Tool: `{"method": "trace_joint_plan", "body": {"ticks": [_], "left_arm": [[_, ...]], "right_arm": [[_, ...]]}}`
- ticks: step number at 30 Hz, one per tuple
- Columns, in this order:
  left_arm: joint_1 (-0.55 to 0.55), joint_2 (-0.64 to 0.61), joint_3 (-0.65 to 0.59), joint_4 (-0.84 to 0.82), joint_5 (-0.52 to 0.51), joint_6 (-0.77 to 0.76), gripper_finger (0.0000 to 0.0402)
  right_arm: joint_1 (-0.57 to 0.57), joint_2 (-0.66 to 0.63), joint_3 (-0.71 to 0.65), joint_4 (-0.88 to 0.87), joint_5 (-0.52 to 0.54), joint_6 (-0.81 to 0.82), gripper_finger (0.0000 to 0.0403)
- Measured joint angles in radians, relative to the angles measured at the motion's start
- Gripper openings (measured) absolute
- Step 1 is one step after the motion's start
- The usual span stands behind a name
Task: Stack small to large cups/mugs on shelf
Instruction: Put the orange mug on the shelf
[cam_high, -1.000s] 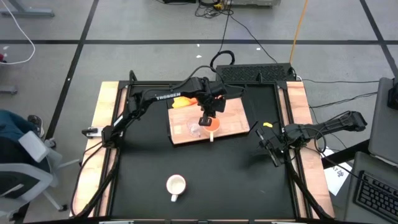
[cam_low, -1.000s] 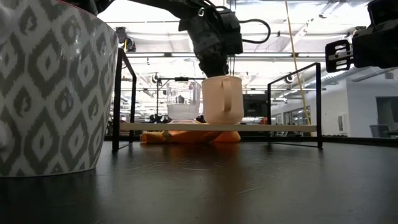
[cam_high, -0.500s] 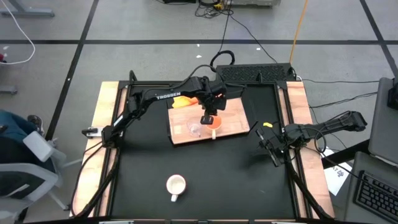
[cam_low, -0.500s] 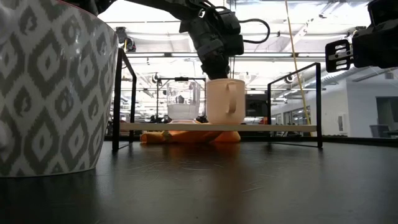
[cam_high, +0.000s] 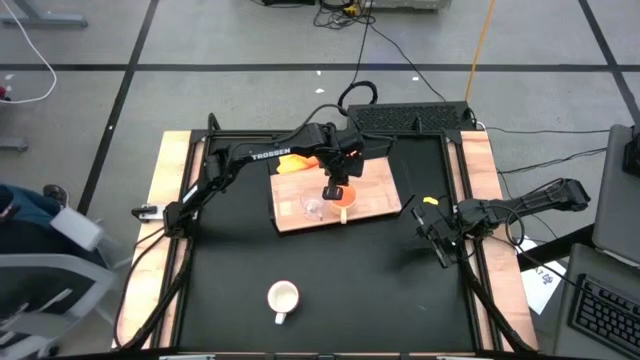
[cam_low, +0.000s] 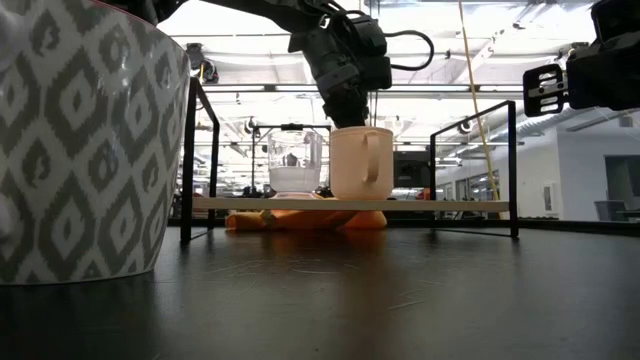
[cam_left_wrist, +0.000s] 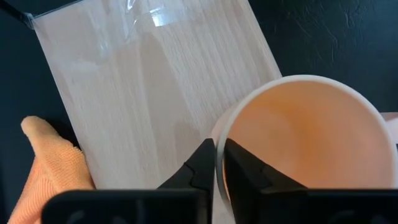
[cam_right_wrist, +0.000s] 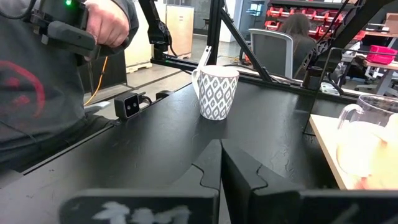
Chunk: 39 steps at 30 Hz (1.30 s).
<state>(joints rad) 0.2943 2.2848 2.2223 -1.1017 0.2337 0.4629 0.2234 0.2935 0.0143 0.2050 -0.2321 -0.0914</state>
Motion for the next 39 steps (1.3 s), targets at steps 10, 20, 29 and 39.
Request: {"method": "trace_joint_plan", "body": {"ticks": [10, 20, 29, 39], "left_arm": [[0.0, 0.0, 0.0, 0.006, 0.0, -0.011, 0.0041], [0.0, 0.0, 0.0, 0.021, 0.0, -0.021, 0.0043], [0.0, 0.0, 0.0, 0.023, 0.0, -0.028, 0.01], [0.0, 0.0, 0.0, 0.032, -0.014, -0.039, 0.0178]], "right_arm": [[0.0, 0.0, 0.0, 0.0, 0.0, 0.0, 0.0], [0.0, 0.0, 0.0, -0.001, 0.0, 0.0, 0.0], [0.0, 0.0, 0.0, -0.001, 0.0, 0.001, 0.0], [0.0, 0.0, 0.0, -0.001, 0.0, 0.001, 0.0]]}}
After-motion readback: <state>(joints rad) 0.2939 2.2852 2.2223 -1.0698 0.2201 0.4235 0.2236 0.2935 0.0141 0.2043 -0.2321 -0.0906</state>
